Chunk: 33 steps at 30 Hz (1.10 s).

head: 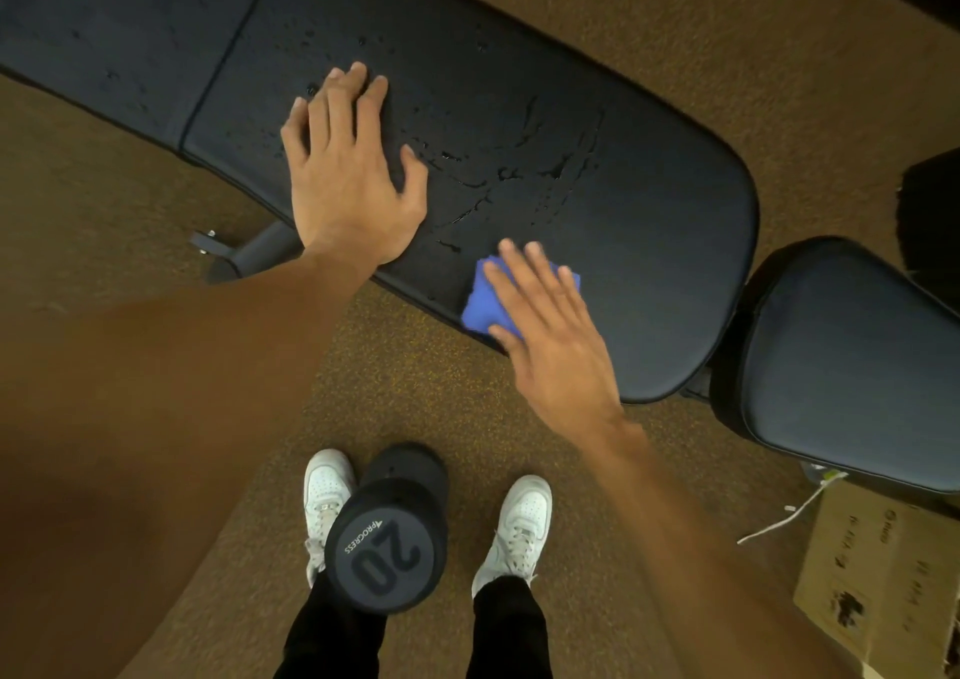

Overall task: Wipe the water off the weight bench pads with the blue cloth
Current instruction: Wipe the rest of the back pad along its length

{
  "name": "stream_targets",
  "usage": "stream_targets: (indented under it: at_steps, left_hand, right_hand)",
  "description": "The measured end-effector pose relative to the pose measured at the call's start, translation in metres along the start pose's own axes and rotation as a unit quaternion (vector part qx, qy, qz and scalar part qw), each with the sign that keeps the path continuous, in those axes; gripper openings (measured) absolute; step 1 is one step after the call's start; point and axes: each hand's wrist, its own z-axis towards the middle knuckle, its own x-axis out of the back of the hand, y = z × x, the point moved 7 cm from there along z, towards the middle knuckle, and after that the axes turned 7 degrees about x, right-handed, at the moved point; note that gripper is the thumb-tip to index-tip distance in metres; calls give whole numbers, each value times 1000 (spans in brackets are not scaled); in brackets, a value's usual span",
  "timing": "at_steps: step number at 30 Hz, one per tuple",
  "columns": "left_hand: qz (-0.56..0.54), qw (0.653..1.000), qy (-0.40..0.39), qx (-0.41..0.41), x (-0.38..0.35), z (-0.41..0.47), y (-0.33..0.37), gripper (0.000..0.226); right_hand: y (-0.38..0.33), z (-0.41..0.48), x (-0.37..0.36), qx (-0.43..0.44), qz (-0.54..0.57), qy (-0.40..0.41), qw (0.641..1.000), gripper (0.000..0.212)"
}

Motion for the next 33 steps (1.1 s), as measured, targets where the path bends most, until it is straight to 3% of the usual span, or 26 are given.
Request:
stream_targets:
  at_steps: [4,9,15,20,26,29,31,33]
  left_hand:
    - [5,1000,0,-1,0,0,-1,66]
    - [2,1000,4,-2,1,-1,0,66]
    - [2,1000,0,-1,1,0,0,66]
    - [5,1000,-1,-3,2,-1,0,66]
    - [9,1000,-7,-4,2,0,1,67]
    - [10,1000,-9,-4,2,-1,2,68]
    - [4,1000,-15,-9,2,0,2,68]
    - [7,1000,-21,-10,2,1,3,69]
  right_hand:
    - [0,31,2,-119,15,48,992,57]
    - [-30,16,-9,8,21,29,999,57]
    - [0,32,2,-112,32,80,990,55]
    - [-36,14,-12,25,11,28,999,57]
    - [-4,26,0,-104,37,73,991,54]
    - [-26,45,-7,-69,44,65,995,55]
    - [-32,27,-9,-14,39,43,998,56]
    - [-17,-1,-4,-17,40,39,998,57]
